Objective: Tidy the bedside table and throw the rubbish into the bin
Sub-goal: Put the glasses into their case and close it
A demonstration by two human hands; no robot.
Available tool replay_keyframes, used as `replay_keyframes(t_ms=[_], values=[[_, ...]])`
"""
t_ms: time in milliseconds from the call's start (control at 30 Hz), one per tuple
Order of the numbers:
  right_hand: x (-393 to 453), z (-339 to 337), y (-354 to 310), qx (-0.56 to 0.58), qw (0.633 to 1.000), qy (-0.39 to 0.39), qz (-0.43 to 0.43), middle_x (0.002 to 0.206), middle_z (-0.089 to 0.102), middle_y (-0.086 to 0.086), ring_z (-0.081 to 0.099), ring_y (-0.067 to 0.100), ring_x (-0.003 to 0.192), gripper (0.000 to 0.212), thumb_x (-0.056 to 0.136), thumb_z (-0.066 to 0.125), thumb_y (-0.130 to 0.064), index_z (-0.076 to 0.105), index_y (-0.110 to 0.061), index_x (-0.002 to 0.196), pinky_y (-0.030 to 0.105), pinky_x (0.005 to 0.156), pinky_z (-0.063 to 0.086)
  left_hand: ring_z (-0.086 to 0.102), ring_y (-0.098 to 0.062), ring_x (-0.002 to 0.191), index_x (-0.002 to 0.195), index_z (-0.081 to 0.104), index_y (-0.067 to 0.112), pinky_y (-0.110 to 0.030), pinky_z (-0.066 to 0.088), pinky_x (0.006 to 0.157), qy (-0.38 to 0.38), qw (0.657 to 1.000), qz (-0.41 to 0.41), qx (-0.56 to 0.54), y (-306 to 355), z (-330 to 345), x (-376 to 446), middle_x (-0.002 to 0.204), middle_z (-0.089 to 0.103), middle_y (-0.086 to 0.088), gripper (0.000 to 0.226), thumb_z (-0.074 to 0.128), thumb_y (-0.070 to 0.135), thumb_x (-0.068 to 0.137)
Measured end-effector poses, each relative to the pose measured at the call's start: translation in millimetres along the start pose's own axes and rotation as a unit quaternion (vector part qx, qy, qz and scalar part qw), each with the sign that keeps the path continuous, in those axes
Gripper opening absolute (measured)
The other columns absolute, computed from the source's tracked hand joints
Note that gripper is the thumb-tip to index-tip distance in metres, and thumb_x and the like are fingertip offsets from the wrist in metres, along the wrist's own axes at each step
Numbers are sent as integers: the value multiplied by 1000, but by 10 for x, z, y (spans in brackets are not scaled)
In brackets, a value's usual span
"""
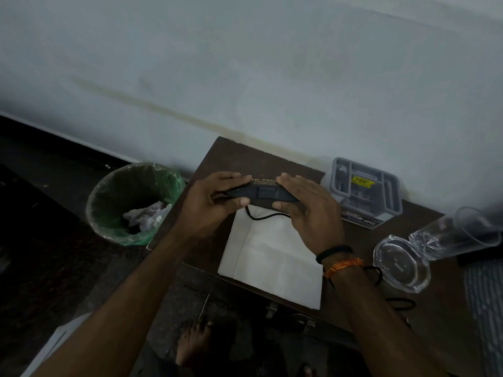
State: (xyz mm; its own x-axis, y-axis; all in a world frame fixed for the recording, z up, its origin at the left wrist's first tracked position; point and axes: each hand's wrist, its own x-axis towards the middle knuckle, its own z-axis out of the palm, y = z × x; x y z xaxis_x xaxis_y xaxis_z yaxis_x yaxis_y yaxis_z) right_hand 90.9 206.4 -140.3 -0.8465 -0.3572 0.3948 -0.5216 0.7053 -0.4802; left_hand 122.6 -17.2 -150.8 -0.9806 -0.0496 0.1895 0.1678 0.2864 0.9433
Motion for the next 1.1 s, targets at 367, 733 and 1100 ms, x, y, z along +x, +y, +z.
replay_keyframes(t_ms=[367,733,1100], values=[[70,-49,69,94,972,-173,130,126,54,-4,52,12,113,80,70,84,-42,50,-25,140,28,98,45,57,-14,122,103,73,8,-33,51,100,18,999,1,-36,-48,-41,38,128,62,-8,38,81,-5,68],[597,253,-1,-40,983,-134,117,132,47,3,50,22,119,73,75,81,-34,48,-16,137,28,100,40,46,-25,129,141,38,16,-48,46,105,24,976,-76,204,-143,-37,117,139,49,-6,70,73,16,80],[901,477,106,-72,971,-178,143,135,46,10,50,29,121,79,74,81,-29,43,-14,142,35,101,43,34,-31,140,152,26,13,-48,27,118,-74,941,-124,306,-66,6,74,154,33,-11,79,68,29,87]])
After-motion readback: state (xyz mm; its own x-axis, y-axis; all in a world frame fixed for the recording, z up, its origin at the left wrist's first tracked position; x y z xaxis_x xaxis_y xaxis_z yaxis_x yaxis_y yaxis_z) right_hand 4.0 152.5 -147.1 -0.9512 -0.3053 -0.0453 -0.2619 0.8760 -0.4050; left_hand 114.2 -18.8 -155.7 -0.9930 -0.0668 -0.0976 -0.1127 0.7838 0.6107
